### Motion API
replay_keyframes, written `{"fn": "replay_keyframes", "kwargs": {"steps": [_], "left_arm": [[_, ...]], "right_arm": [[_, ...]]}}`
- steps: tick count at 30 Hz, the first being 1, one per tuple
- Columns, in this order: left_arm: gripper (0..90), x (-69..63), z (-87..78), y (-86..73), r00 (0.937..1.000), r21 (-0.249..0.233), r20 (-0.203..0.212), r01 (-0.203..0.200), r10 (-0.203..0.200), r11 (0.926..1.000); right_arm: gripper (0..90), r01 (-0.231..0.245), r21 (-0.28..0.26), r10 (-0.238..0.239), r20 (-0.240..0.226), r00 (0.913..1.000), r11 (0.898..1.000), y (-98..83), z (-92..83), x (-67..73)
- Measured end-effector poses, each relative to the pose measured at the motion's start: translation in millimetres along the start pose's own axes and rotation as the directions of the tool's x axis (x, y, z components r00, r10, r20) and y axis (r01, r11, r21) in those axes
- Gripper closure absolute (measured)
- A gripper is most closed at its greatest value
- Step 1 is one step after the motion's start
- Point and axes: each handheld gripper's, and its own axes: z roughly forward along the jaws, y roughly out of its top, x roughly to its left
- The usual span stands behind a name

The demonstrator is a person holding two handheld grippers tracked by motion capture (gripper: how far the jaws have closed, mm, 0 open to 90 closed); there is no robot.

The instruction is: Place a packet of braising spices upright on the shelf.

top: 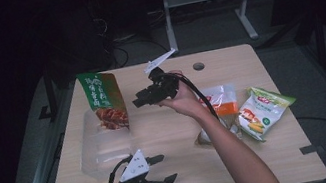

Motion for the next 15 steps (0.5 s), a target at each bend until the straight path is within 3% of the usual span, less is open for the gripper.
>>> {"fn": "replay_keyframes", "kwargs": {"steps": [6, 15], "left_arm": [[29.0, 0.2, 0.2, -0.6, 1.0000, -0.001, 0.003, -0.002, 0.002, 1.0000], [28.9, 2.0, -0.8, -0.9, 0.9999, -0.010, 0.003, 0.015, -0.014, 0.9998]], "right_arm": [[56.9, -0.005, -0.010, 0.005, 0.003, 1.0000, 1.000, -13.4, -14.0, 2.9], [54.1, -0.045, -0.025, 0.046, 0.023, 0.9987, 0.999, -55.4, -49.8, 7.8]]}}
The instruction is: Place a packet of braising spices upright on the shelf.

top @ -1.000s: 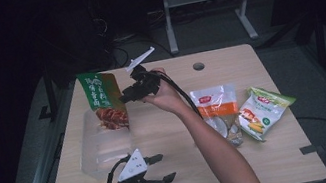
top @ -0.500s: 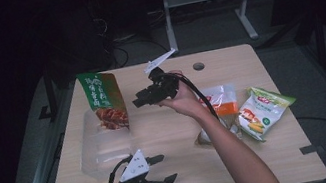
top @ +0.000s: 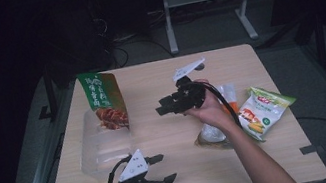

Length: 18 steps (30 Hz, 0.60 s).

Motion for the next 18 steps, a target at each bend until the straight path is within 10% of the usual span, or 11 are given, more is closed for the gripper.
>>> {"fn": "replay_keyframes", "kwargs": {"steps": [18], "left_arm": [[29.0, -2.0, 2.1, -0.8, 0.9999, 0.010, -0.002, -0.012, 0.012, 0.9999]], "right_arm": [[48.2, -0.084, -0.019, 0.086, 0.081, 0.9931, 0.996, -74.3, -58.1, 7.0]]}}
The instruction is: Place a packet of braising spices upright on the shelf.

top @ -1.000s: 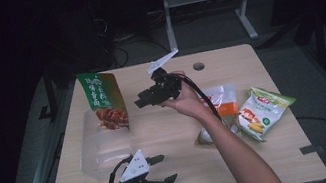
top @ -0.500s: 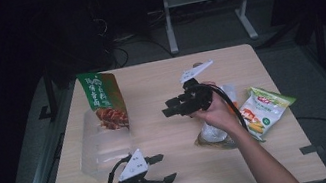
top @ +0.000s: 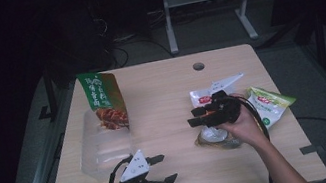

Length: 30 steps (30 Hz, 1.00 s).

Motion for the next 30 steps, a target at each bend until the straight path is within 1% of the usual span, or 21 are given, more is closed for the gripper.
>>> {"fn": "replay_keyframes", "kwargs": {"steps": [1, 3, 5, 6, 7, 12, 14, 16, 18, 19, 20, 21, 22, 23, 25, 26, 27, 28, 29, 30], "left_arm": [[29.0, -0.2, -0.2, 0.0, 1.0000, 0.001, -0.001, -0.002, 0.002, 1.0000], [29.1, 0.2, -1.2, -0.3, 1.0000, 0.003, -0.004, -0.009, 0.009, 1.0000], [29.2, 1.0, -1.7, -0.7, 1.0000, 0.000, -0.008, -0.001, 0.001, 1.0000], [29.2, 1.0, -1.7, -0.7, 1.0000, 0.000, -0.008, -0.001, 0.001, 1.0000], [29.2, 2.0, -2.2, -1.0, 1.0000, 0.001, -0.009, 0.000, 0.000, 1.0000], [29.2, 1.8, -1.6, -1.8, 0.9999, 0.003, -0.007, 0.008, -0.008, 1.0000], [29.2, 1.4, -0.4, -1.9, 1.0000, 0.008, -0.005, -0.001, 0.001, 1.0000], [29.3, 1.5, 0.0, -1.9, 1.0000, 0.010, -0.002, -0.002, 0.002, 0.9999], [29.4, 1.8, -0.2, -1.7, 1.0000, 0.009, 0.001, 0.000, 0.000, 1.0000], [29.5, 1.8, -0.4, -1.7, 1.0000, 0.011, -0.001, -0.001, 0.001, 0.9999], [29.5, 1.8, -0.4, -1.8, 1.0000, 0.012, -0.002, -0.002, 0.002, 0.9999], [29.5, 1.8, -0.4, -1.8, 1.0000, 0.012, -0.002, -0.002, 0.002, 0.9999], [29.5, 1.9, -0.4, -1.9, 1.0000, 0.012, -0.001, 0.000, 0.000, 0.9999], [29.5, 2.1, -0.3, -2.1, 1.0000, 0.013, -0.002, 0.003, -0.003, 0.9999], [29.5, 2.1, -0.2, -2.5, 0.9999, 0.011, -0.002, 0.010, -0.010, 0.9999], [29.5, 2.2, -0.3, -2.5, 1.0000, 0.013, -0.001, 0.009, -0.009, 0.9999], [29.7, 2.2, -0.8, -2.5, 1.0000, 0.014, -0.001, 0.006, -0.006, 0.9999], [29.7, 2.2, -0.8, -2.5, 1.0000, 0.014, -0.001, 0.006, -0.006, 0.9999], [29.7, 2.2, -1.2, -2.6, 1.0000, 0.013, 0.003, 0.008, -0.008, 0.9999], [29.7, 2.0, -1.5, -2.6, 1.0000, 0.012, 0.003, 0.008, -0.008, 0.9999]], "right_arm": [[47.8, -0.008, 0.000, 0.008, -0.004, 1.0000, 1.000, -4.6, -2.2, 0.4], [47.3, -0.019, 0.010, 0.019, 0.007, 0.9998, 1.000, -16.5, -6.2, 1.7], [46.7, -0.019, 0.025, 0.018, 0.023, 0.9996, 1.000, -23.5, -8.8, 2.9], [46.7, -0.019, 0.025, 0.018, 0.023, 0.9996, 1.000, -23.5, -8.8, 2.9], [46.4, -0.027, 0.023, 0.026, 0.024, 0.9994, 0.999, -30.9, -11.8, 3.9], [45.8, -0.030, 0.035, 0.028, 0.064, 0.9975, 0.999, -45.4, -17.5, 4.9], [45.4, -0.034, 0.040, 0.031, 0.079, 0.9964, 0.999, -50.7, -20.7, 3.9], [45.5, -0.047, 0.042, 0.043, 0.091, 0.9949, 0.998, -54.7, -24.6, 2.6], [45.4, -0.050, 0.035, 0.046, 0.104, 0.9935, 0.998, -57.9, -30.0, 0.9], [45.3, -0.059, 0.029, 0.056, 0.105, 0.9929, 0.998, -59.5, -32.9, 0.0], [45.3, -0.051, 0.021, 0.049, 0.117, 0.9920, 0.998, -61.3, -35.6, -1.8], [45.2, -0.065, 0.017, 0.063, 0.128, 0.9897, 0.998, -62.9, -38.9, -2.4], [45.2, -0.065, 0.017, 0.063, 0.128, 0.9897, 0.998, -62.9, -38.9, -2.4], [45.0, -0.066, 0.009, 0.064, 0.141, 0.9879, 0.998, -64.5, -41.6, -4.2], [44.3, -0.089, 0.002, 0.087, 0.181, 0.9797, 0.996, -70.2, -50.0, -10.2], [44.3, -0.089, 0.002, 0.087, 0.181, 0.9797, 0.996, -70.2, -50.0, -10.2], [43.9, -0.102, 0.004, 0.099, 0.207, 0.9732, 0.995, -73.4, -53.8, -15.0], [43.9, -0.102, 0.004, 0.099, 0.207, 0.9732, 0.995, -73.4, -53.8, -15.0], [43.5, -0.115, 0.005, 0.111, 0.230, 0.9669, 0.993, -75.7, -57.2, -18.8], [43.5, -0.115, 0.005, 0.111, 0.230, 0.9669, 0.993, -75.7, -57.2, -18.8]]}}
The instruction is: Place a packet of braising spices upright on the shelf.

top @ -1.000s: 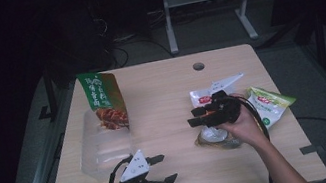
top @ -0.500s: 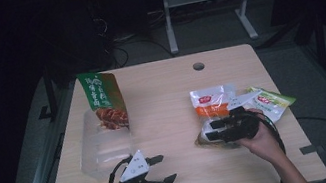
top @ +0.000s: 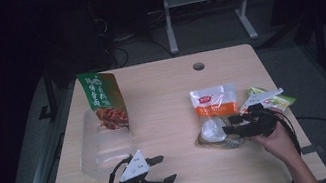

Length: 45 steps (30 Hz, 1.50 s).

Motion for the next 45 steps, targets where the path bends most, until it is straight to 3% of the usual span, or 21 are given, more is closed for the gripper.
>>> {"fn": "replay_keyframes", "kwargs": {"steps": [11, 14, 27, 32, 36, 45], "left_arm": [[30.0, -0.4, 0.5, -0.4, 1.0000, 0.002, 0.006, 0.001, -0.001, 1.0000], [30.2, -0.1, 1.2, -0.5, 1.0000, 0.004, 0.008, 0.006, -0.006, 1.0000], [30.2, -0.2, 2.3, -0.5, 1.0000, 0.003, 0.009, 0.001, -0.001, 1.0000], [30.1, -0.8, 3.3, -0.5, 0.9999, 0.008, 0.011, -0.002, 0.002, 1.0000], [30.1, -0.1, 3.3, -0.4, 1.0000, 0.007, 0.008, -0.004, 0.004, 1.0000], [29.9, 0.6, 3.0, 0.0, 1.0000, 0.004, 0.004, 0.000, 0.000, 1.0000]], "right_arm": [[42.4, -0.021, -0.034, 0.024, 0.063, 0.9977, 0.999, 0.0, -14.9, -11.8], [42.2, -0.066, -0.039, 0.069, 0.084, 0.9941, 0.997, -0.8, -19.8, -17.2], [41.4, -0.089, -0.037, 0.093, 0.129, 0.9873, 0.995, 9.9, -16.5, -32.9], [42.3, -0.120, -0.024, 0.123, 0.134, 0.9834, 0.992, 11.6, -11.6, -45.3], [47.8, -0.146, -0.016, 0.147, 0.120, 0.9818, 0.989, 14.7, -5.6, -51.0], [59.4, -0.153, 0.015, 0.150, 0.120, 0.9814, 0.988, 22.5, 16.0, -52.9]]}}
